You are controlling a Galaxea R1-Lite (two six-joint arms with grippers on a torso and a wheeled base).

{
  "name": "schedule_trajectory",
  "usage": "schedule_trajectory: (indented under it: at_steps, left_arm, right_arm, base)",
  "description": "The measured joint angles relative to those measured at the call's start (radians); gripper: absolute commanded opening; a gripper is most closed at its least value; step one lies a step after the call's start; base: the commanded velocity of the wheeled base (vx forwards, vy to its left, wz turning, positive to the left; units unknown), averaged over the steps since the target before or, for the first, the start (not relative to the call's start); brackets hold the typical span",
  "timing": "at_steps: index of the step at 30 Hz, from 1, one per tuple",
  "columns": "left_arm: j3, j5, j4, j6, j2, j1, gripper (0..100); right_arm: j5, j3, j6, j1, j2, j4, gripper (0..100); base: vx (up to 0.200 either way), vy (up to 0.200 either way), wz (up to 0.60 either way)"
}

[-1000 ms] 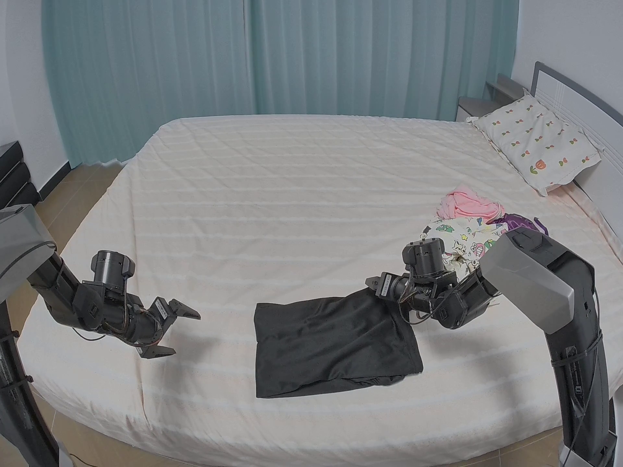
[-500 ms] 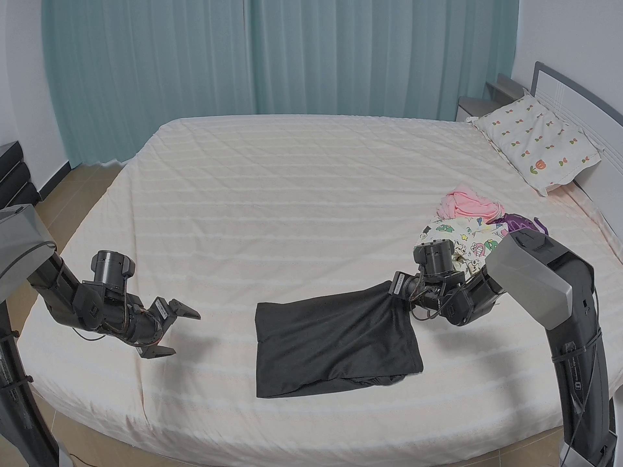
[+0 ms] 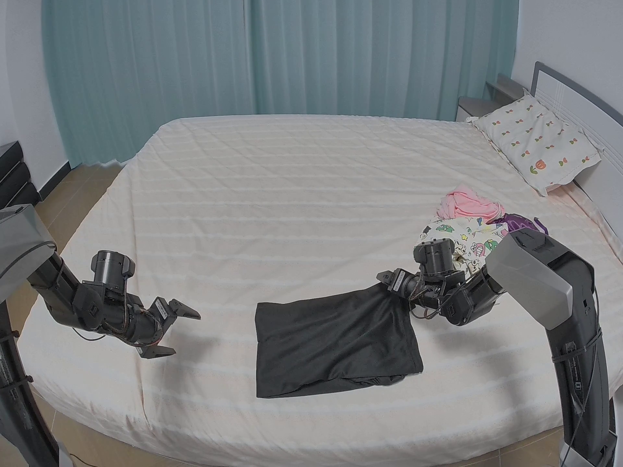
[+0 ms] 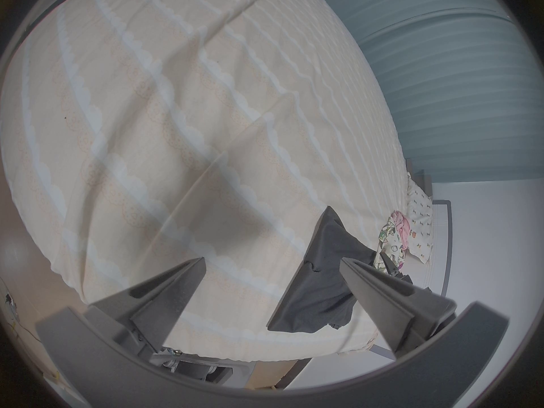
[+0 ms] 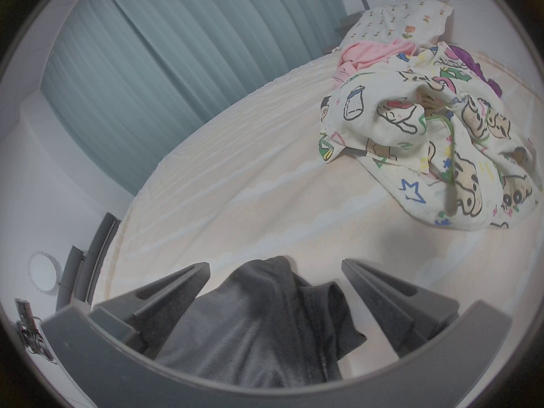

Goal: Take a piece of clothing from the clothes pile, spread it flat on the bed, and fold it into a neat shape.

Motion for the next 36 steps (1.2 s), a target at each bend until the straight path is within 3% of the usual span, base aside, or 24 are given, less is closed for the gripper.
schedule_trajectory:
  at_steps: [5, 6, 32, 33, 36]
  left_arm:
    - [0.000, 0.000, 0.000, 0.000, 0.000, 0.000, 100]
    - [0.000, 0.000, 0.000, 0.000, 0.000, 0.000, 100]
    - [0.000, 0.000, 0.000, 0.000, 0.000, 0.000, 100]
    - [0.000, 0.000, 0.000, 0.000, 0.000, 0.000, 100]
    - [0.000, 0.000, 0.000, -0.001, 0.000, -0.001, 100]
  right_arm:
    - [0.043, -0.010, 0.019, 0.007, 0.000, -0.008, 100]
    - [0.044, -0.013, 0.020, 0.010, 0.001, -0.008, 0]
    - [-0.018, -0.088, 0.043, -0.026, 0.033, 0.063, 0]
    - [-0.018, -0.086, 0.044, -0.023, 0.032, 0.065, 100]
    - [-0.021, -0.072, 0.044, -0.019, 0.024, 0.062, 100]
  base:
    - [0.000, 0.000, 0.00]
    - [0.000, 0.000, 0.00]
    - [0.000, 0.000, 0.00]
    - [0.000, 0.000, 0.00]
    - [0.000, 0.000, 0.00]
